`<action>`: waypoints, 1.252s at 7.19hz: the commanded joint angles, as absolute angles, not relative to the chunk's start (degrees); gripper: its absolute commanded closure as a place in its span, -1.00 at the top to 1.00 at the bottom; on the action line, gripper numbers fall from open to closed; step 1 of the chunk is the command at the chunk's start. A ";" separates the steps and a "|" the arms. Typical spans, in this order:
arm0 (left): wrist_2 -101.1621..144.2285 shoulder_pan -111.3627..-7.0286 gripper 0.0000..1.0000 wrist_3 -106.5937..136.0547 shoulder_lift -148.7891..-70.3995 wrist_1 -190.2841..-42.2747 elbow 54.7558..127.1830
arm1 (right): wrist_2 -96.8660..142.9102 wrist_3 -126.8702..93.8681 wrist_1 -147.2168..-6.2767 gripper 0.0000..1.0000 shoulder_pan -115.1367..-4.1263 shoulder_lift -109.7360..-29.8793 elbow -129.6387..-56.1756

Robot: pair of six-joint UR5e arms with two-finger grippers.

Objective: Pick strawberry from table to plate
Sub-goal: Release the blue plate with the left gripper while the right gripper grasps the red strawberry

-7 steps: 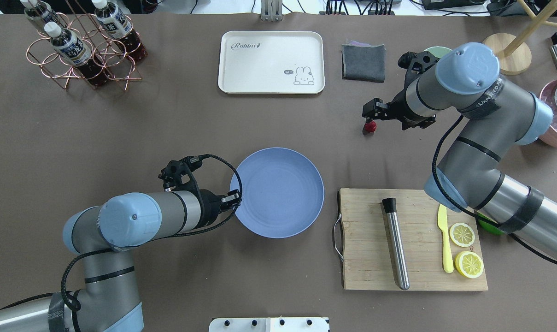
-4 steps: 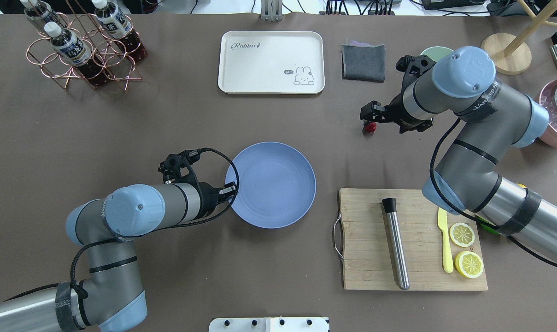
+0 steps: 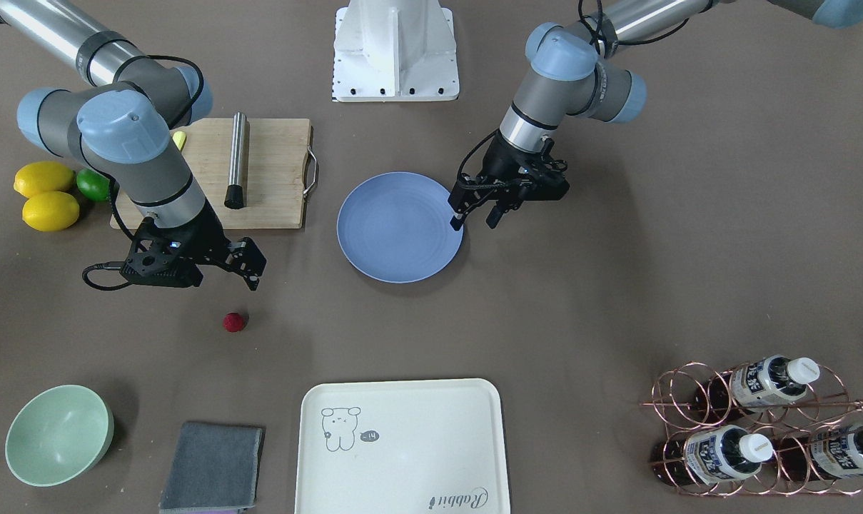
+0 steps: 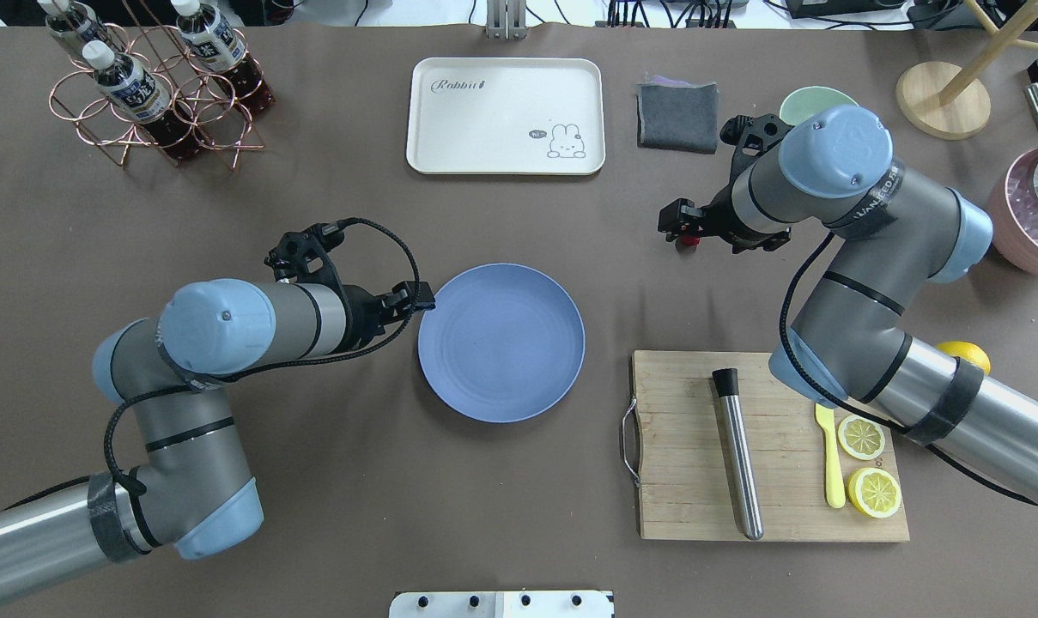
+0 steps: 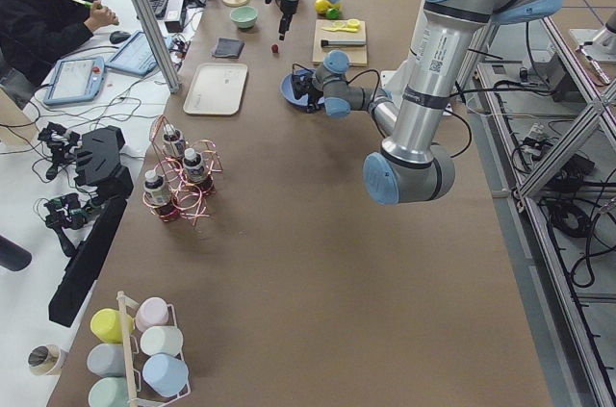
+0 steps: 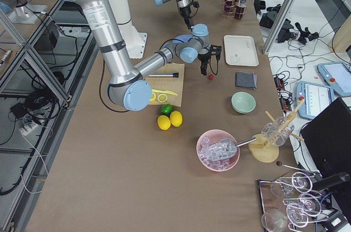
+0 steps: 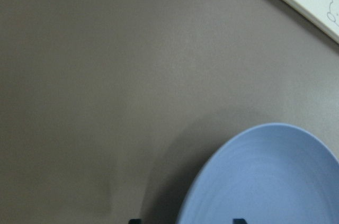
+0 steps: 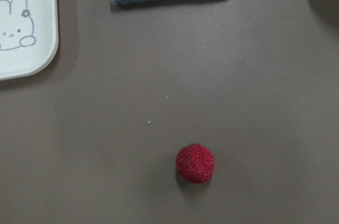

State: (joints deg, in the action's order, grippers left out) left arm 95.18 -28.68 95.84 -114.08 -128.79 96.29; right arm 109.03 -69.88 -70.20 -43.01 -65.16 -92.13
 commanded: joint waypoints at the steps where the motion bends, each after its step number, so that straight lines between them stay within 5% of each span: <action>1: 97.91 -31.20 0.96 93.88 -114.08 -128.76 96.76 | 107.50 -66.04 -67.42 0.98 -43.24 -63.63 -87.21; 4: 100.28 -33.40 0.96 93.52 -113.91 -128.85 96.68 | 106.10 -63.64 -67.41 0.92 -43.15 -61.01 -83.16; 5: 100.28 -33.66 0.96 93.52 -113.91 -128.93 96.68 | 105.91 -63.55 -67.33 0.76 -43.15 -60.74 -82.45; 7: 100.46 -34.10 0.96 93.52 -113.91 -128.85 96.68 | 105.91 -63.55 -67.15 -0.07 -42.72 -60.99 -82.44; 8: 102.20 -35.32 0.96 93.52 -113.82 -128.76 96.59 | 105.91 -63.63 -67.06 -0.36 -42.19 -60.91 -82.44; 9: 102.56 -35.68 0.96 93.52 -113.73 -128.76 96.59 | 105.91 -63.63 -67.06 -0.38 -42.01 -61.17 -82.53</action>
